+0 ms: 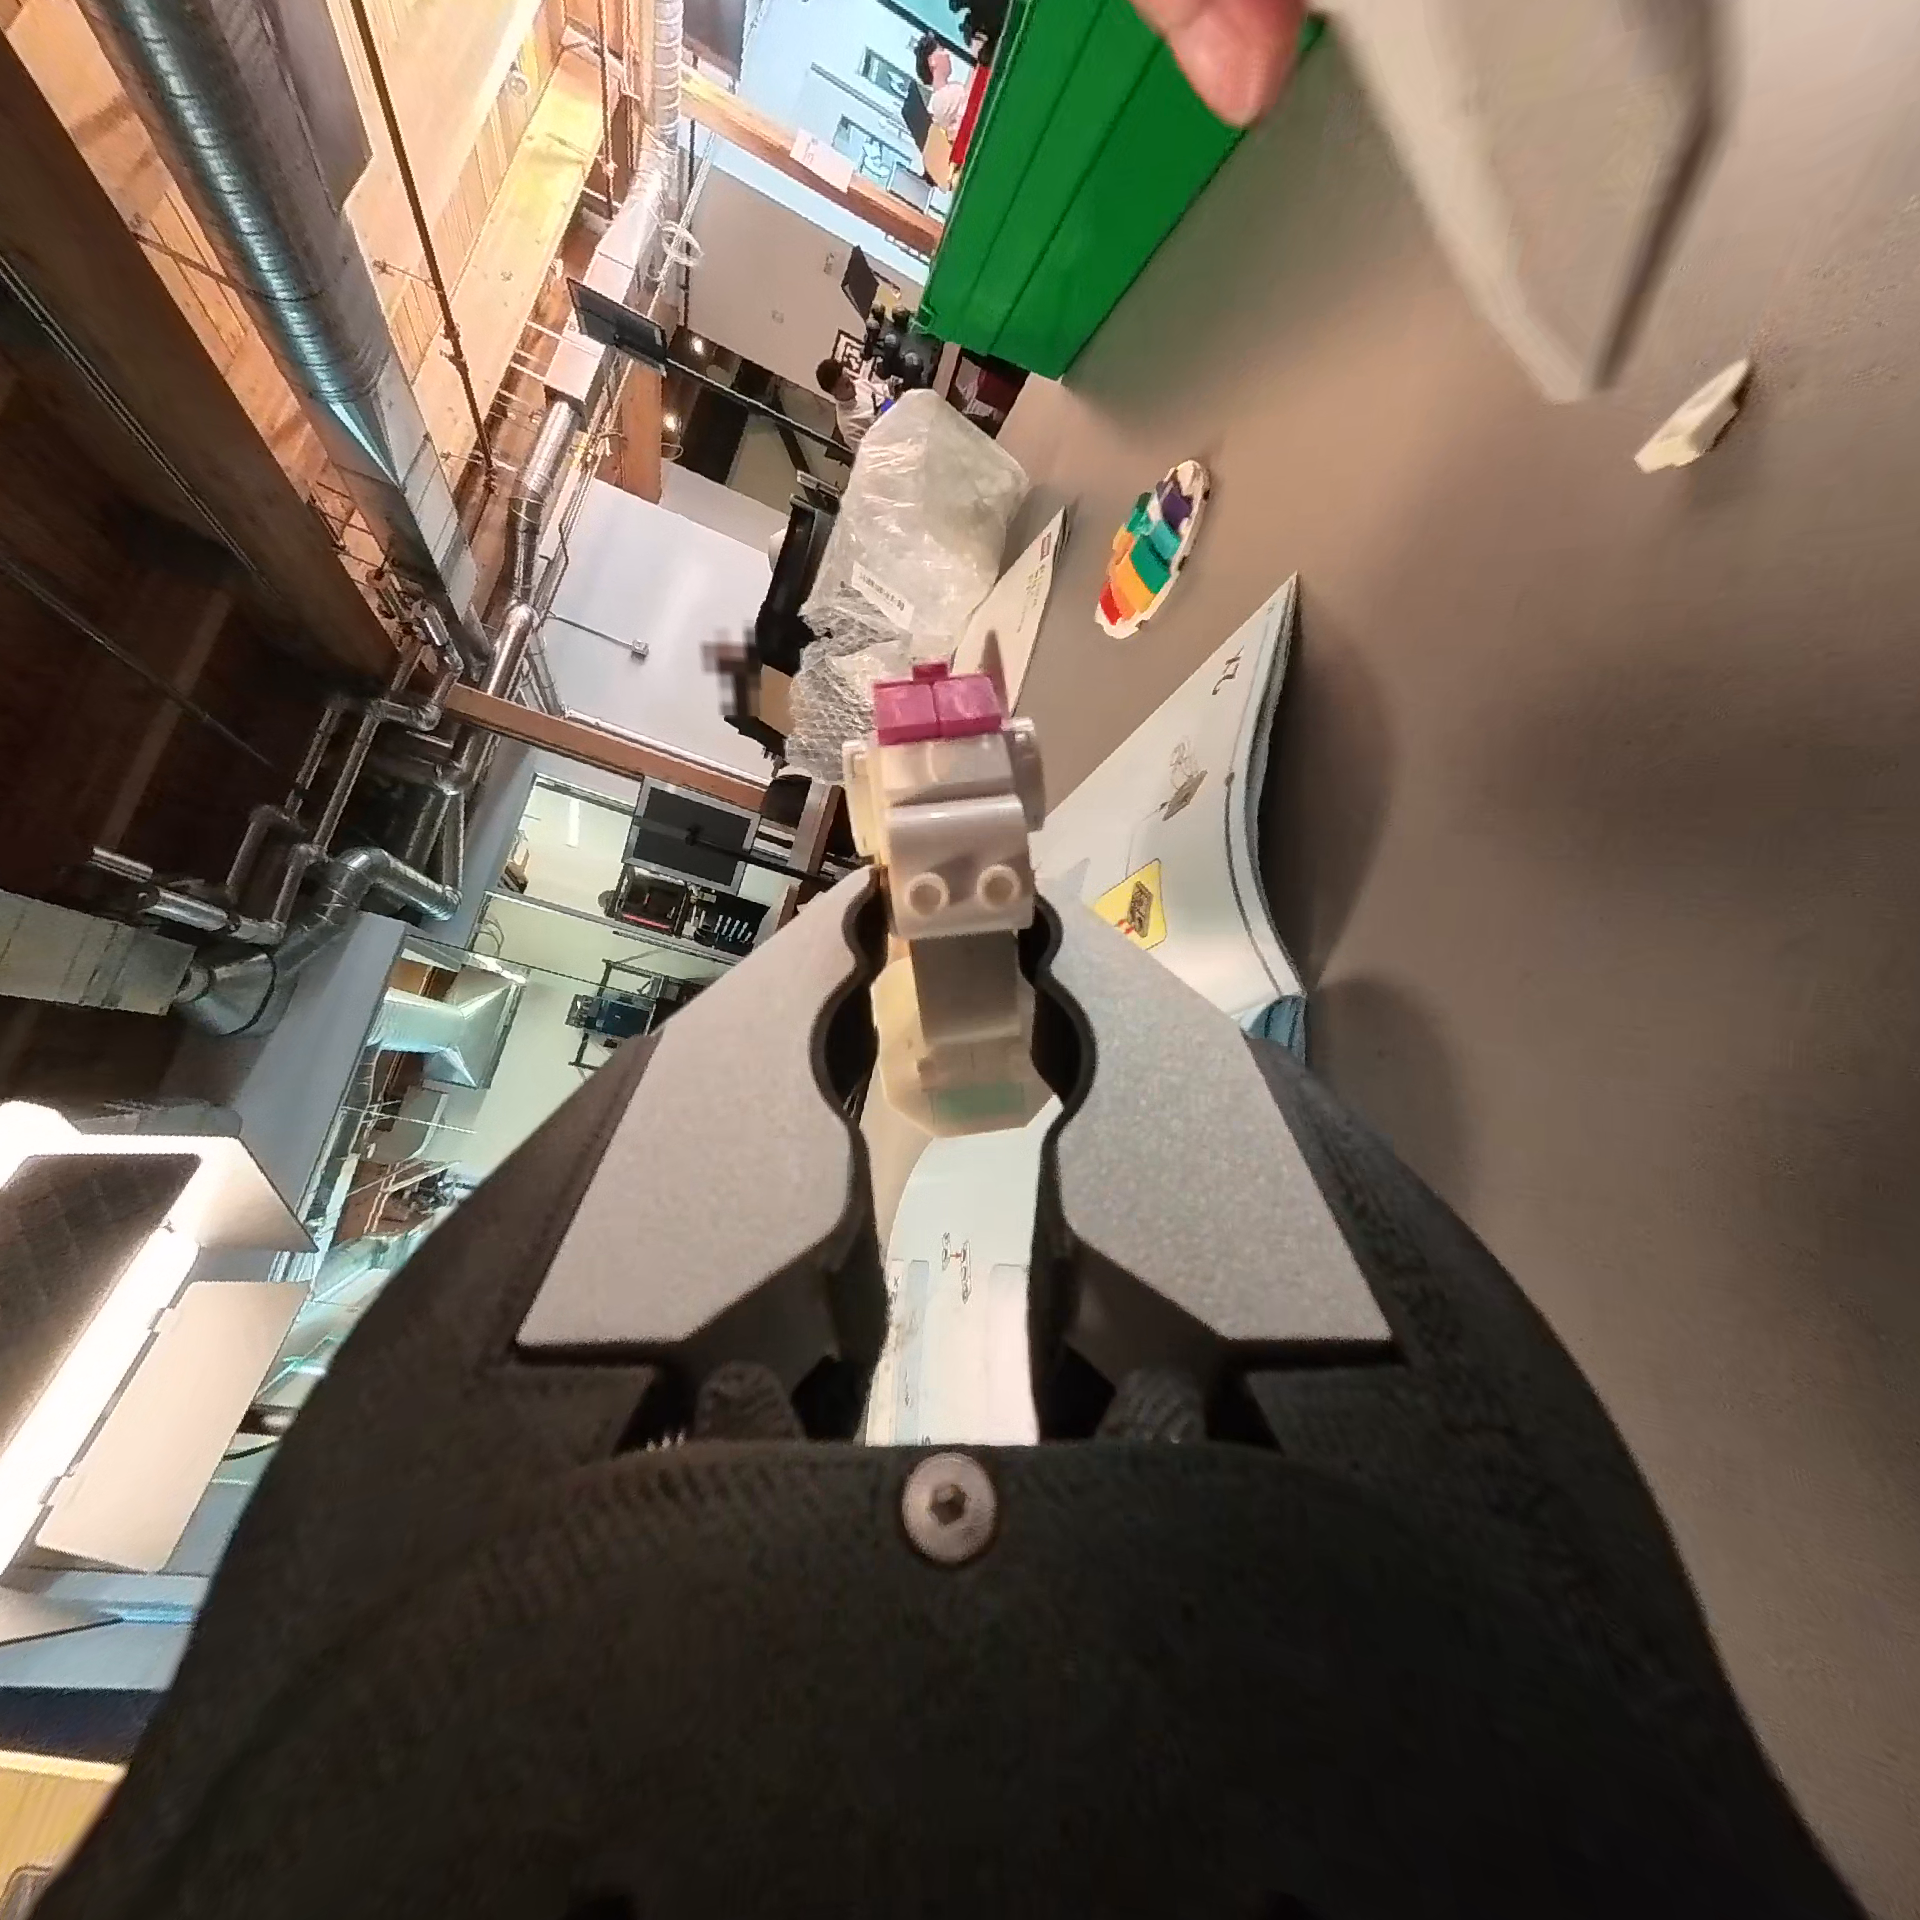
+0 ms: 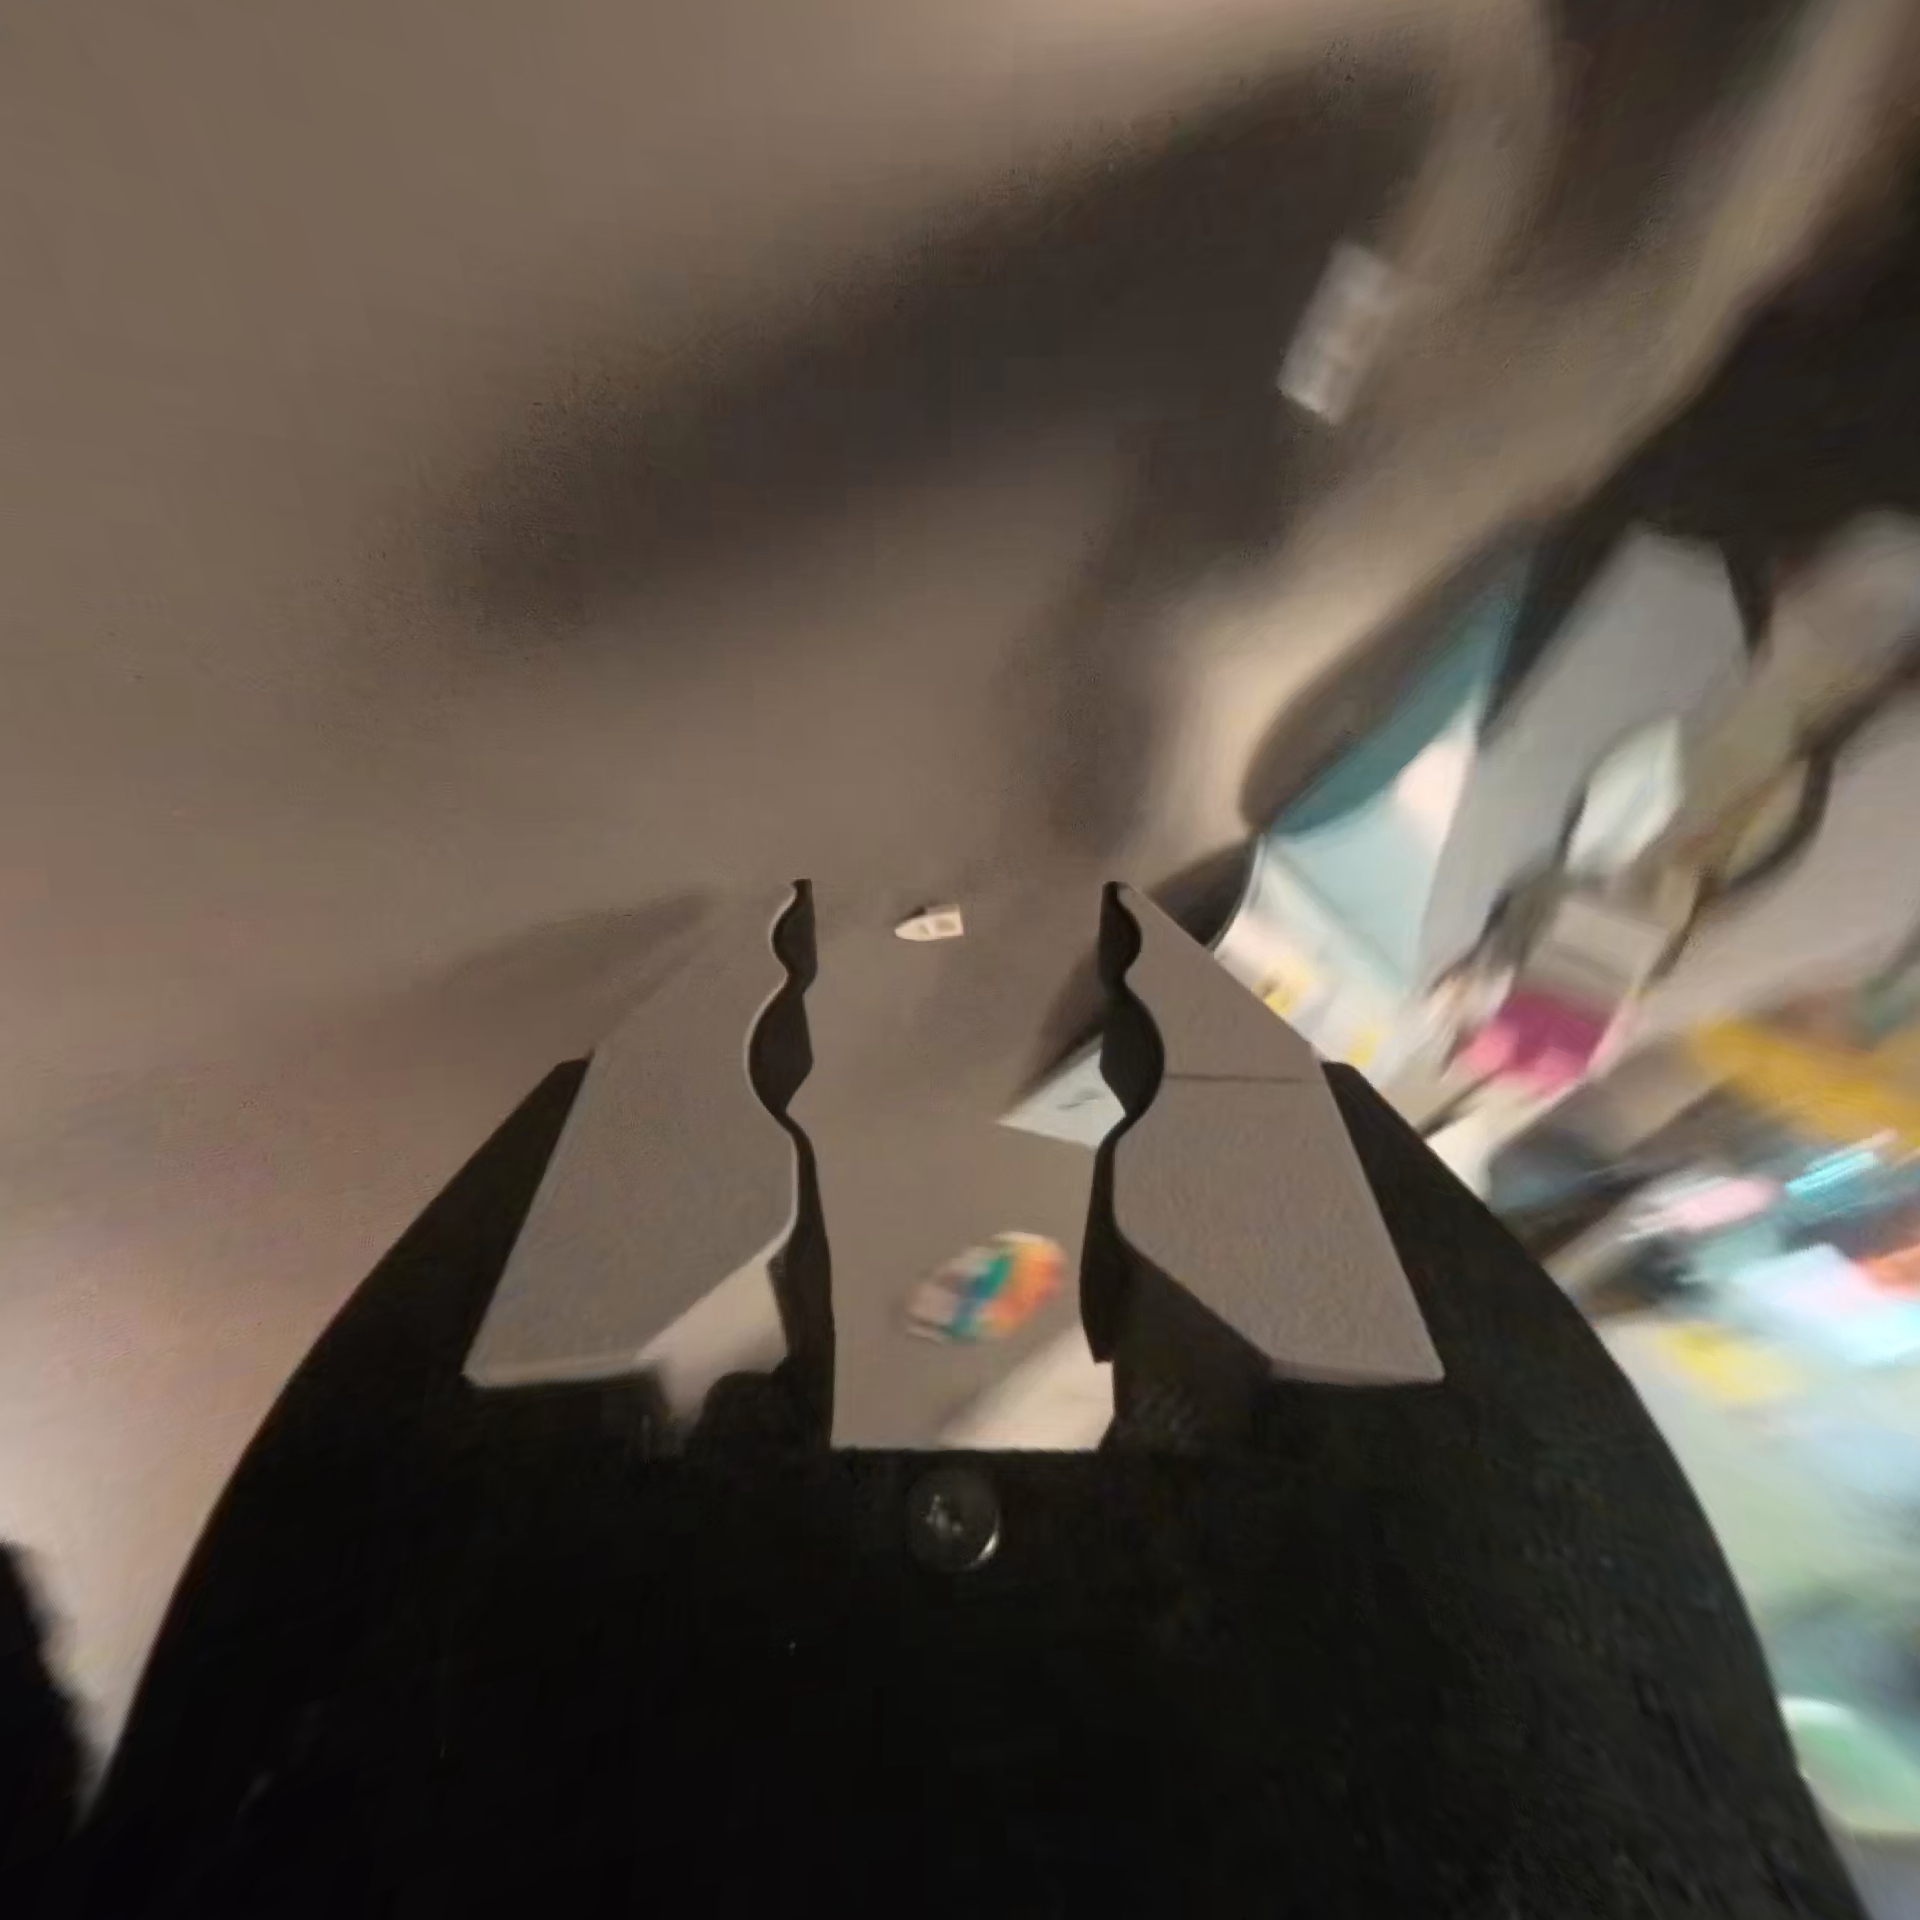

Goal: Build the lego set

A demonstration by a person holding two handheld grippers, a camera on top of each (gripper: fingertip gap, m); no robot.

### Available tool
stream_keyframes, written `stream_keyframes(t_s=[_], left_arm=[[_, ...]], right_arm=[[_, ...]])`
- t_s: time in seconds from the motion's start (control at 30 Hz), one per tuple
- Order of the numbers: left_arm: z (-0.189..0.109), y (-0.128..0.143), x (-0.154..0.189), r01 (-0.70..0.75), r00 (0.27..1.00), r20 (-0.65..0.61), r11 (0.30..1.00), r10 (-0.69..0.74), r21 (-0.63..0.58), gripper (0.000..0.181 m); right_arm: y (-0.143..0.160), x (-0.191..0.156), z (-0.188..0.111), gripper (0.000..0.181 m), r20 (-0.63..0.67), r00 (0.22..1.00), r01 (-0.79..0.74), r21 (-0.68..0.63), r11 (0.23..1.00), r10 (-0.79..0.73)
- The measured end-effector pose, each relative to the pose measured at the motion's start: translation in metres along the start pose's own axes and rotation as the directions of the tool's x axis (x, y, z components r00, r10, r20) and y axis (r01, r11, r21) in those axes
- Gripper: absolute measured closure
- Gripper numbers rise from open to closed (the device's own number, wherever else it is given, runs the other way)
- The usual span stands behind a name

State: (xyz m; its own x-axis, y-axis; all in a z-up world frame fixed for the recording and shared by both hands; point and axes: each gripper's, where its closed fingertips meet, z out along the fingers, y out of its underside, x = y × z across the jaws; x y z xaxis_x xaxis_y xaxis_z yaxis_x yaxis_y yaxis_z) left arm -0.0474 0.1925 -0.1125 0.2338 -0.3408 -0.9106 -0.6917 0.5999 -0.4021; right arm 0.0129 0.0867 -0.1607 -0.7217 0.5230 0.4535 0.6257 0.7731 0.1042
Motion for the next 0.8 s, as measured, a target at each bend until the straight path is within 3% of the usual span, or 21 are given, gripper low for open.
stream_keyframes(t_s=[0.03, 0.07, 0.13, 0.17, 0.23, 0.3, 0.37, 0.43, 0.6, 0.8], left_arm=[[0.0, 0.0, 0.0, 0.004, 1.0, 0.0, 1.0, -0.004, 0.002, 0.157], [0.0, -0.001, 0.0, 0.004, 1.0, -0.002, 1.0, -0.004, 0.003, 0.157], [0.0, -0.003, 0.002, 0.001, 1.0, -0.004, 1.0, -0.001, 0.013, 0.157], [0.0, -0.005, 0.003, 0.0, 1.0, -0.008, 1.0, 0.0, 0.021, 0.157], [0.0, -0.011, 0.007, -0.015, 1.0, -0.019, 0.999, 0.015, 0.037, 0.157], [0.0, -0.016, 0.011, -0.042, 0.999, -0.029, 0.998, 0.044, 0.05, 0.157], [-0.001, -0.019, 0.016, -0.068, 0.997, -0.041, 0.996, 0.07, 0.059, 0.157], [-0.001, -0.021, 0.018, -0.083, 0.995, -0.045, 0.994, 0.086, 0.064, 0.157], [-0.001, -0.024, 0.022, -0.092, 0.993, -0.061, 0.993, 0.097, 0.078, 0.157], [-0.001, -0.026, 0.024, -0.131, 0.989, -0.059, 0.988, 0.135, 0.077, 0.157]], right_arm=[[0.001, 0.006, -0.003, 0.13, -0.022, 0.968, -0.248, 0.06, 0.967, 0.249], [0.006, 0.014, -0.004, 0.132, -0.047, 0.877, -0.471, 0.12, 0.874, 0.479], [0.015, 0.017, -0.004, 0.136, 0.001, 0.588, -0.784, 0.247, 0.569, 0.809], [0.018, 0.017, -0.002, 0.139, 0.049, 0.442, -0.859, 0.311, 0.407, 0.896], [0.019, 0.016, 0.002, 0.145, 0.151, 0.237, -0.888, 0.435, 0.151, 0.96], [0.026, 0.013, 0.007, 0.152, 0.196, 0.115, -0.874, 0.487, 0.005, 0.974], [0.033, 0.008, 0.012, 0.155, 0.205, 0.071, -0.866, 0.498, -0.042, 0.976], [0.035, 0.006, 0.014, 0.157, 0.215, 0.074, -0.867, 0.496, -0.043, 0.974], [0.029, -0.002, 0.025, 0.16, 0.271, 0.123, -0.909, 0.416, -0.001, 0.955], [0.033, 0.0, 0.03, 0.166, 0.238, 0.141, -0.914, 0.404, 0.034, 0.961]])
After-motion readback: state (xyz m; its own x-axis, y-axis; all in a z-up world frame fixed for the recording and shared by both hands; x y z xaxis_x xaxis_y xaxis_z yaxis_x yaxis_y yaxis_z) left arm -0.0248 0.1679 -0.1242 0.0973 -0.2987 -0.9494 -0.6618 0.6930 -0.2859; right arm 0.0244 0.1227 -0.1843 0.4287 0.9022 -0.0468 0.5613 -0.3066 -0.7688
